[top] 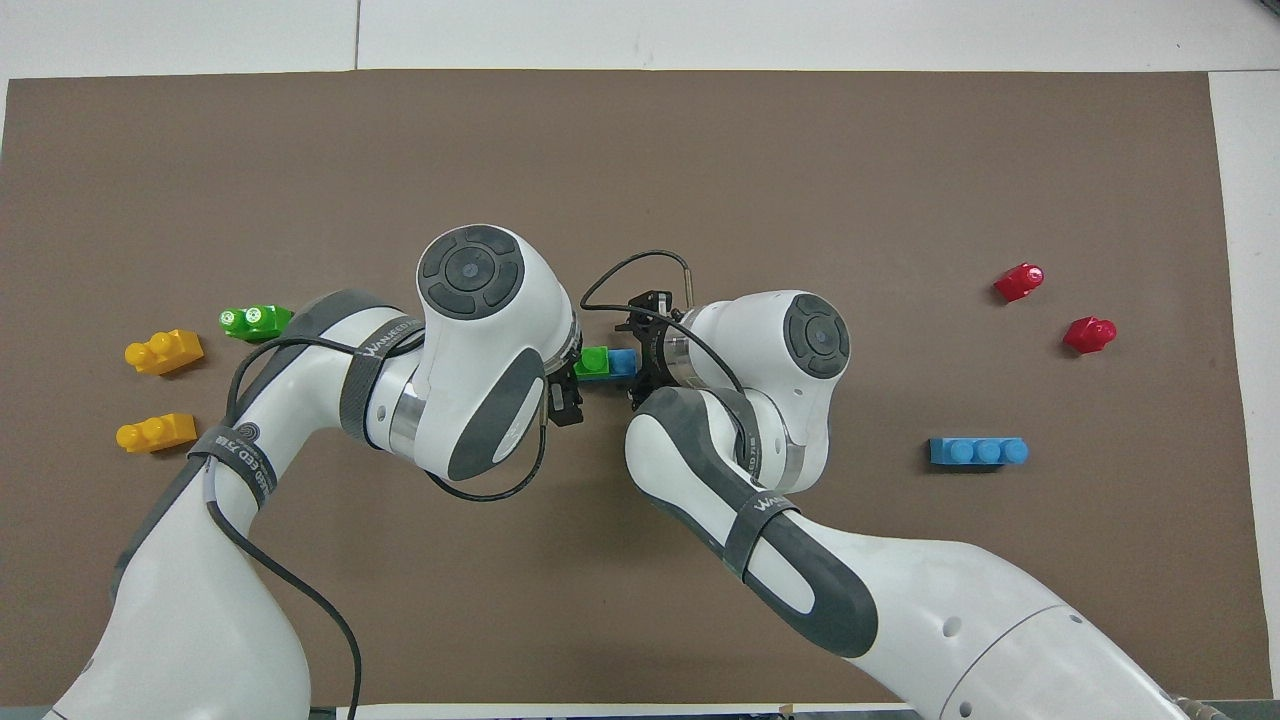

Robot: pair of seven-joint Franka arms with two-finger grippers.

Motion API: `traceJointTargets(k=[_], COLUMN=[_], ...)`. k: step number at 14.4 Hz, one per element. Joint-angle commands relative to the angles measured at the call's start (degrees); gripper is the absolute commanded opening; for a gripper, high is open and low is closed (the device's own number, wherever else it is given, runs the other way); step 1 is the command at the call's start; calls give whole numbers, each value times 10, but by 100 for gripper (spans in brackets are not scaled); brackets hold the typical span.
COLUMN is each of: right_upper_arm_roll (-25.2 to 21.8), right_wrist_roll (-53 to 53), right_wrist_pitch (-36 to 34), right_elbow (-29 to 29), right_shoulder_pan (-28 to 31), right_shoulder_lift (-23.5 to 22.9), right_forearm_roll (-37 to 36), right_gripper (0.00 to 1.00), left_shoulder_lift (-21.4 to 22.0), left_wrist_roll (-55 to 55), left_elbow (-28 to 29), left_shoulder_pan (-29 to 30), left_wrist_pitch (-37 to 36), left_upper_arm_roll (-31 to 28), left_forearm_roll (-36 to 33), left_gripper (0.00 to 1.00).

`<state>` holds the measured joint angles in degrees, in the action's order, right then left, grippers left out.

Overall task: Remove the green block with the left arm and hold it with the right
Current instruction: 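Pull the green block off with the left gripper while the right gripper holds blue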

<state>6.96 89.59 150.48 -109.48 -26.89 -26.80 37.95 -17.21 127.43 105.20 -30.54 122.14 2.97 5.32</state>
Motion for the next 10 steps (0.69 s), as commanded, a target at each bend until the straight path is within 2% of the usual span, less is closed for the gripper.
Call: traceJointTargets(k=[1,2,3,10], right_upper_arm_roll=[5,5,4,4], right_wrist_roll=[-12,-13,-14,-11], right_wrist_pitch=[10,10,12,27], right_elbow=[0,-2,-4,-12], right_shoulder_pan=[5,5,6,6], right_shoulder_lift=[-4,-4,-3,-3], right_forearm_roll=[20,20,20,20], right_gripper=[41,23,0,0], left_shoulder_lift=[-4,-4,-4,-13], left_wrist_roll=[10,9,9,20], left_elbow=[-12,-12,-11,-3], left_shoulder_pan=[-6,-6,-7,-10], left_wrist_pitch=[-2,-3,-1,16], left_upper_arm_roll=[-7,-7,-7,-7], left_forearm_roll=[5,5,5,4], left_gripper=[100,100,100,100])
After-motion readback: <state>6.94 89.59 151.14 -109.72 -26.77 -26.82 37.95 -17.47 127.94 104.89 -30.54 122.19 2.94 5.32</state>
